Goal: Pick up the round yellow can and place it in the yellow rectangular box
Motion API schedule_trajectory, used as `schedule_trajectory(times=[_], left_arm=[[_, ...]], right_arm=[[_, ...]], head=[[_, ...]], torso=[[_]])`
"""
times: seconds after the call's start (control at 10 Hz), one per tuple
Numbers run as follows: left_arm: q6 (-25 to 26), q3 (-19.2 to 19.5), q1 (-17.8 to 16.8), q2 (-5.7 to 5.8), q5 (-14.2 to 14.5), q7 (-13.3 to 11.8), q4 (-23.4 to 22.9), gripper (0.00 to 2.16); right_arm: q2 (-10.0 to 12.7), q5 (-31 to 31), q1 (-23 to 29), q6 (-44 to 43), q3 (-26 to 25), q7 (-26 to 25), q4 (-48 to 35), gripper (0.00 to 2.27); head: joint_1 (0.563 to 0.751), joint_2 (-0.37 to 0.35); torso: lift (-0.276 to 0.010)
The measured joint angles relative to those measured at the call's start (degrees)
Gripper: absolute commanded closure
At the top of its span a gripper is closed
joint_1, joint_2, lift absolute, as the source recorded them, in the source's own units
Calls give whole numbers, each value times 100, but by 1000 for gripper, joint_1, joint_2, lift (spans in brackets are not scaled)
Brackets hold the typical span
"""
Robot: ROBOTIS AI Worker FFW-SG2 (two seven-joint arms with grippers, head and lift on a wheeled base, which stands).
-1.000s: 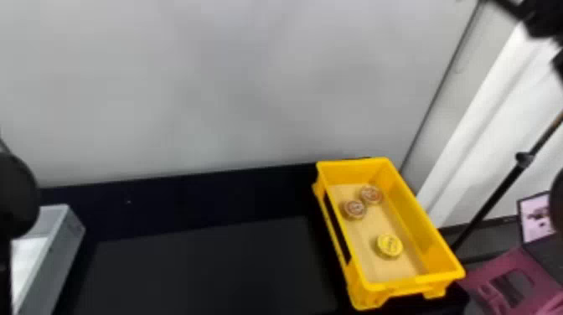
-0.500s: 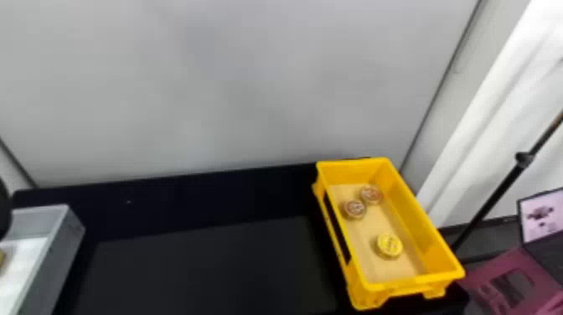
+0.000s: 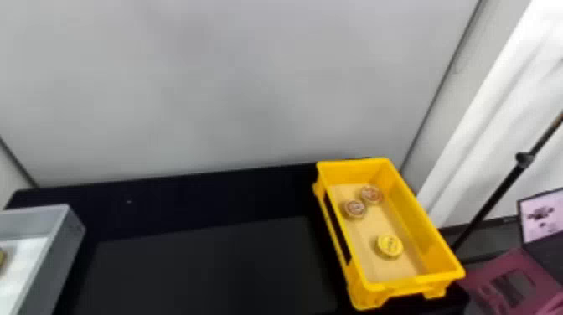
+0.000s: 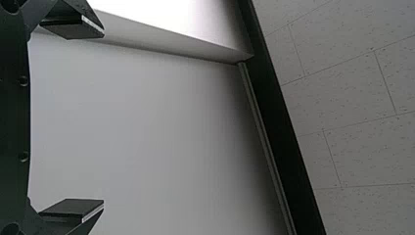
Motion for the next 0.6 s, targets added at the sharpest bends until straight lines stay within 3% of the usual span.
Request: schedule_trajectory(times=[0.6], left_arm=[[-103,-72,-55,3,-71,77,72,65]], right_arm=[[-5,-42,64,15,33,-141,0,121]], head=[[694,-78]], torso=[[-5]])
